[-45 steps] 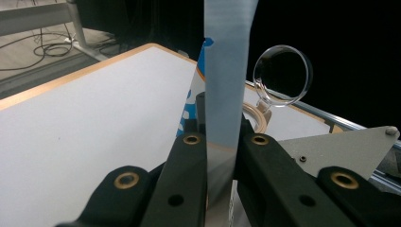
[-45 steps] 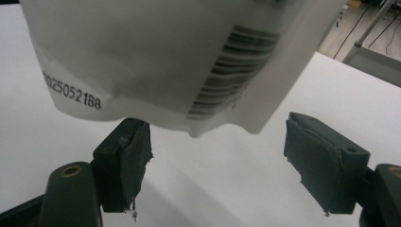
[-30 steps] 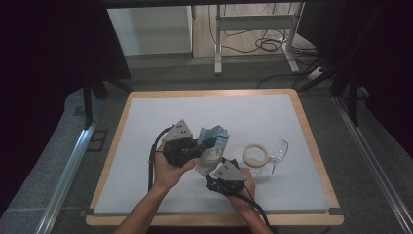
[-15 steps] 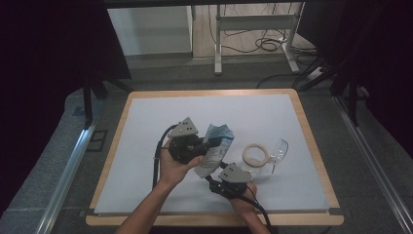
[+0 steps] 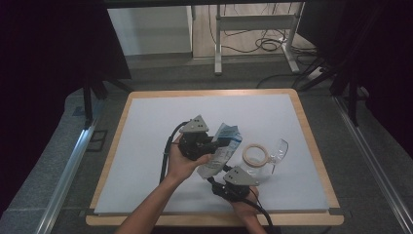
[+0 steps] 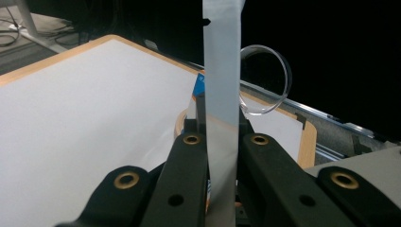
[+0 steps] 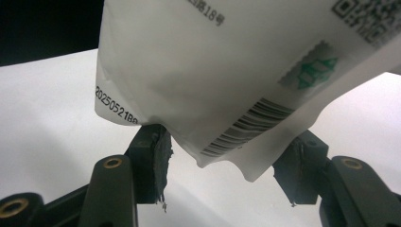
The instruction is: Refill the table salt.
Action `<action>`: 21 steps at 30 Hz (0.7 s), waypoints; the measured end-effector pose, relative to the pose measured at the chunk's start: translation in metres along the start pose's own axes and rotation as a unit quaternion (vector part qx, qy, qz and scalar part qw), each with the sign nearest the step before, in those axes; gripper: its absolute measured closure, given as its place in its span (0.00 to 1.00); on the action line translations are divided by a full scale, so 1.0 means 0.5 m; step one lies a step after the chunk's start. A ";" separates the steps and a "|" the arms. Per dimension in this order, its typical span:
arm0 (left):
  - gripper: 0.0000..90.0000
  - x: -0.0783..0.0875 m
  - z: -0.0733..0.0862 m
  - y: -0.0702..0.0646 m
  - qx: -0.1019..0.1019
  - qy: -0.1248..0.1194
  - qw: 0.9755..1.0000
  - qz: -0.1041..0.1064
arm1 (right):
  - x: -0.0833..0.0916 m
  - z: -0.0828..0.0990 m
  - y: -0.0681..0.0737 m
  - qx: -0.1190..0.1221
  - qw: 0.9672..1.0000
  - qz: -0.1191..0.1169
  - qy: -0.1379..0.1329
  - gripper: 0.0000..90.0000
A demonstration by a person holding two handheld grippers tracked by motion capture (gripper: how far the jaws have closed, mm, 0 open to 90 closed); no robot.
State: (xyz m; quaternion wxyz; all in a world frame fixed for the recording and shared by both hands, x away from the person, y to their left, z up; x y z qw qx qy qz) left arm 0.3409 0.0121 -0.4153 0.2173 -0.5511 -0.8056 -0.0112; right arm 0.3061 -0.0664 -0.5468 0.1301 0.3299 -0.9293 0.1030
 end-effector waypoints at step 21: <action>1.00 -0.040 -0.022 -0.001 -0.014 0.042 0.999 0.031 | 0.005 -0.006 0.010 -0.071 0.997 0.011 -0.024 0.49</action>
Point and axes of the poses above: each handheld gripper's, and its own axes: x roughly backward along the jaws, z roughly out of its underside, y roughly to its left, the point moved 6 cm from there along -x, roughly forward along the jaws, and after that the axes turned 6 degrees about z, right-handed, at the moved point
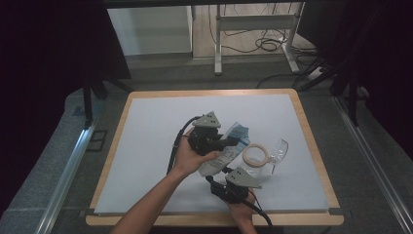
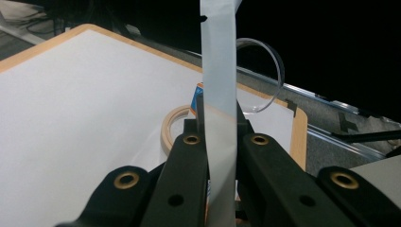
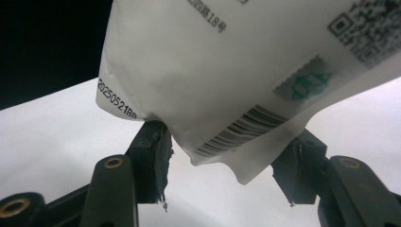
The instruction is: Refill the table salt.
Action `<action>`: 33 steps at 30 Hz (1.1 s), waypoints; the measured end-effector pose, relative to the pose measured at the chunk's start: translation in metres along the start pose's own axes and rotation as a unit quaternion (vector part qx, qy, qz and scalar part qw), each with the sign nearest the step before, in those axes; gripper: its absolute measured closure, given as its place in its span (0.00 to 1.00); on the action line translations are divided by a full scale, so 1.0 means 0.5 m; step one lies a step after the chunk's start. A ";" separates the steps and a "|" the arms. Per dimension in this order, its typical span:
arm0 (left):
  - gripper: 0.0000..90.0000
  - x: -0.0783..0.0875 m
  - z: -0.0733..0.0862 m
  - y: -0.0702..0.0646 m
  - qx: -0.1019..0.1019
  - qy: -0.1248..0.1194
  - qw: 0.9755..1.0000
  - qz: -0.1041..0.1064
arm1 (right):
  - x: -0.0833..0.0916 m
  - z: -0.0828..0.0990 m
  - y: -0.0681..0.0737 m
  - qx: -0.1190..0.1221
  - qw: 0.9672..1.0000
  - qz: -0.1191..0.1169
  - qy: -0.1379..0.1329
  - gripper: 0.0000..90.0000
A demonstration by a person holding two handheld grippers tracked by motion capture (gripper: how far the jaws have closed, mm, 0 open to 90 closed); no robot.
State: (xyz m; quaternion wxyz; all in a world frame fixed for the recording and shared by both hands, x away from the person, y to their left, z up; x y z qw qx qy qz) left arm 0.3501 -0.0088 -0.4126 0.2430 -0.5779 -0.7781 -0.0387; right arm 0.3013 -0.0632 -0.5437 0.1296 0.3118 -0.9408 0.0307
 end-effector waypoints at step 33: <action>1.00 -0.046 -0.005 0.006 0.002 0.034 0.999 -0.001 | -0.011 0.001 0.004 -0.006 1.000 -0.009 -0.020 0.50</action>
Point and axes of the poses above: each handheld gripper's, and its own axes: x roughly backward along the jaws, z roughly out of its underside, y roughly to its left, the point moved 6 cm from there along -x, roughly forward along the jaws, and after that the axes turned 6 degrees about z, right-handed, at the moved point
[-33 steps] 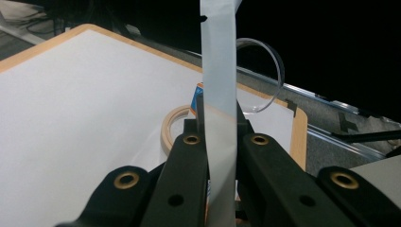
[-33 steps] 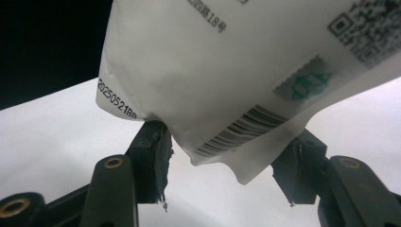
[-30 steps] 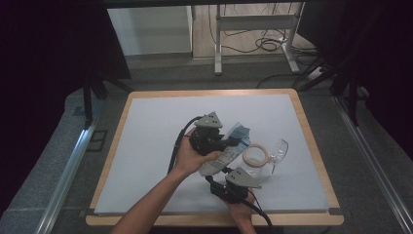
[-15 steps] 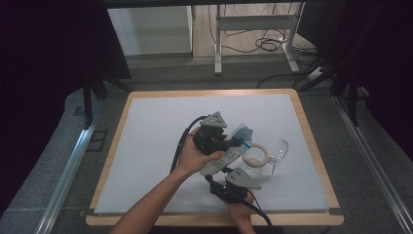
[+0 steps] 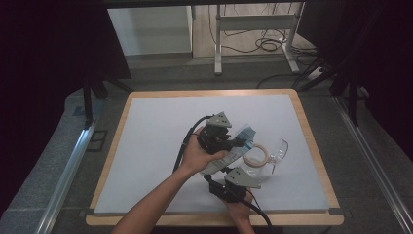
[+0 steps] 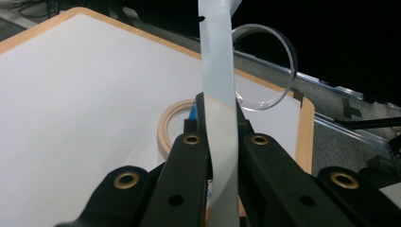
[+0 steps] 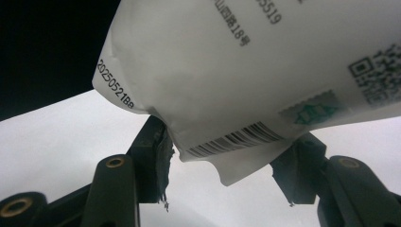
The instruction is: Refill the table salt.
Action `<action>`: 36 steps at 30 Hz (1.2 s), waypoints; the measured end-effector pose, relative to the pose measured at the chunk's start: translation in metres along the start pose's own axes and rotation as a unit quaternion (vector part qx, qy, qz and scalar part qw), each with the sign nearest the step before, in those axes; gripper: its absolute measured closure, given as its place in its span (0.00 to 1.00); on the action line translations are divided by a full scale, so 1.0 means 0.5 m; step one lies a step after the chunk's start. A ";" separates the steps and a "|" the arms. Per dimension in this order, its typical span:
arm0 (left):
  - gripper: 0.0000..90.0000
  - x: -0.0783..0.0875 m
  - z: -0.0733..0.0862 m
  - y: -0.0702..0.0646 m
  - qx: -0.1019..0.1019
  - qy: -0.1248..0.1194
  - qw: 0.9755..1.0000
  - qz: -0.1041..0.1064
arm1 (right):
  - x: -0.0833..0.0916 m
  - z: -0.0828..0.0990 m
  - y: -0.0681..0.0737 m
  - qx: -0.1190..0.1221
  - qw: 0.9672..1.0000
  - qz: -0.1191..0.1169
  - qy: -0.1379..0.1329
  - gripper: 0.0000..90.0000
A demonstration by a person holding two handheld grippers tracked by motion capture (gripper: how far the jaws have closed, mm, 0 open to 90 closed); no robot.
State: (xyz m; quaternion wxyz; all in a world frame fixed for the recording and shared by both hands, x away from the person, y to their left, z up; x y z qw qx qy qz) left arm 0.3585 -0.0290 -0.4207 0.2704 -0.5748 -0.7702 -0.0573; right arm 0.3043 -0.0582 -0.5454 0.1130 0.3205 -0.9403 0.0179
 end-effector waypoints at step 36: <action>1.00 -0.043 -0.013 0.014 0.006 0.033 0.999 0.006 | -0.006 -0.003 -0.002 -0.038 0.999 0.013 -0.005 0.50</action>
Point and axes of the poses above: each handheld gripper's, and its own axes: x roughly backward along the jaws, z roughly out of its underside, y roughly to its left, the point moved 6 cm from there along -x, roughly forward along the jaws, and after that the axes turned 6 degrees about z, right-handed, at the moved point
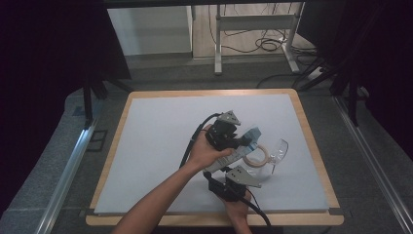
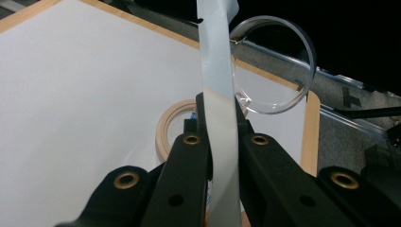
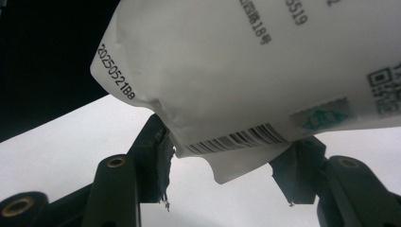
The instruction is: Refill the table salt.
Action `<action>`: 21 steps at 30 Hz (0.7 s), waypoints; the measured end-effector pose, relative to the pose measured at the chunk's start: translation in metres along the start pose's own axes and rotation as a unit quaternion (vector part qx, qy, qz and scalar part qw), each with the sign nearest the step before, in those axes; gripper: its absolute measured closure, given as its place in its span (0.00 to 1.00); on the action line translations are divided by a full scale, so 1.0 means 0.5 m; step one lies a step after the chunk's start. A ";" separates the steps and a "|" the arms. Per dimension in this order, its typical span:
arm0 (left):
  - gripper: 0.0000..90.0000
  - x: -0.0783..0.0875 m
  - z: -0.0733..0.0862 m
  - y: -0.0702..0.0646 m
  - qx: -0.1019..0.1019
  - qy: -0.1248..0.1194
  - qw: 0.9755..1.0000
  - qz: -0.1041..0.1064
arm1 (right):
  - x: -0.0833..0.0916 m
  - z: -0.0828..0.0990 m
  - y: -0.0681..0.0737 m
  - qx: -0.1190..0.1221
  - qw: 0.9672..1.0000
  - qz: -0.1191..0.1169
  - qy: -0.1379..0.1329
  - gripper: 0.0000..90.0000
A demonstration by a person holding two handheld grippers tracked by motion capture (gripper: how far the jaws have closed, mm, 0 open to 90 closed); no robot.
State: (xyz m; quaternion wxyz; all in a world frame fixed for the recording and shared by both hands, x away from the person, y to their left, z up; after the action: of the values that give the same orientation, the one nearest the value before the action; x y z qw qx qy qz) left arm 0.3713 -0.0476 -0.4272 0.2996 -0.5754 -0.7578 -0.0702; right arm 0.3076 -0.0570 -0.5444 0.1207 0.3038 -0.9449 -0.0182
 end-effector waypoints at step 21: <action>1.00 -0.014 -0.010 -0.003 -0.008 0.037 0.999 0.003 | -0.005 -0.007 0.001 -0.010 1.000 0.011 -0.011 0.50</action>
State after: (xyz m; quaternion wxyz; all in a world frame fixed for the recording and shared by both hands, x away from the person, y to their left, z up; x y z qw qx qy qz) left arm 0.3730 -0.0562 -0.4263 0.3230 -0.5772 -0.7438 -0.0965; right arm 0.3099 -0.0548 -0.5417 0.1136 0.2917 -0.9493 -0.0297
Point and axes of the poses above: each handheld gripper's, and its own axes: x roughly backward along the jaws, z roughly out of its underside, y roughly to its left, the point moved 6 cm from there along -x, roughly forward along the jaws, and after that the axes turned 6 degrees about z, right-handed, at the moved point
